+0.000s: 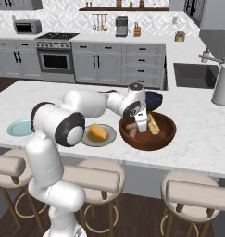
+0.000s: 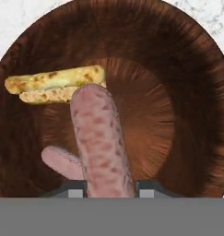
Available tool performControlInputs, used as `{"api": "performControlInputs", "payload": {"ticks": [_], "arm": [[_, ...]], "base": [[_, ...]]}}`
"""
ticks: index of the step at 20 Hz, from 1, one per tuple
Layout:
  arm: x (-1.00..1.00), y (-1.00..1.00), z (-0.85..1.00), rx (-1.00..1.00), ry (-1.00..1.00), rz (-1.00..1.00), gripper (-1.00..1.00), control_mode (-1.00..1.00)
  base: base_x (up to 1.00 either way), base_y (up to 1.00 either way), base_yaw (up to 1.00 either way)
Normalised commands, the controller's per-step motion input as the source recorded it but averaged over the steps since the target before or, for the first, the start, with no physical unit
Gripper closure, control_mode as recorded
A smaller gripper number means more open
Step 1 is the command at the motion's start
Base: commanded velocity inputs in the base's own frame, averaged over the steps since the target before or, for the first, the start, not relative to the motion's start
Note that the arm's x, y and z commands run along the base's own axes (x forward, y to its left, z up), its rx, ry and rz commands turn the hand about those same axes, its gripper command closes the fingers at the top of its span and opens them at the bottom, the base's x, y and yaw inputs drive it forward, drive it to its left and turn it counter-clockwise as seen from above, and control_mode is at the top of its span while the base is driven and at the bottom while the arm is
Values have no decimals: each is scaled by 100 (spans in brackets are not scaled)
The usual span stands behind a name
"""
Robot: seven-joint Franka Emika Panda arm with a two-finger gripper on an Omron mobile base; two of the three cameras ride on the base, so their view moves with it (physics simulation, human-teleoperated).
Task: Place one bun and one sausage from the bowl on each plate.
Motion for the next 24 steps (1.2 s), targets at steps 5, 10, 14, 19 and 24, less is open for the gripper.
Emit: {"api": "performControlInputs", "payload": {"ticks": [5,10,14,19,24], "arm": [[5,100,54,0,-17,10,100,-100],[0,100,83,0,-5,1,100,-100],[-24,100,45,-1,19,-2,100,-100],[-48,100,-26,0,18,-12,100,-100],[-5,70,-77,14,17,-30,100,-100]], "base": [[0,0,0],[0,0,0],[0,0,0],[0,0,0],[0,0,0]]}}
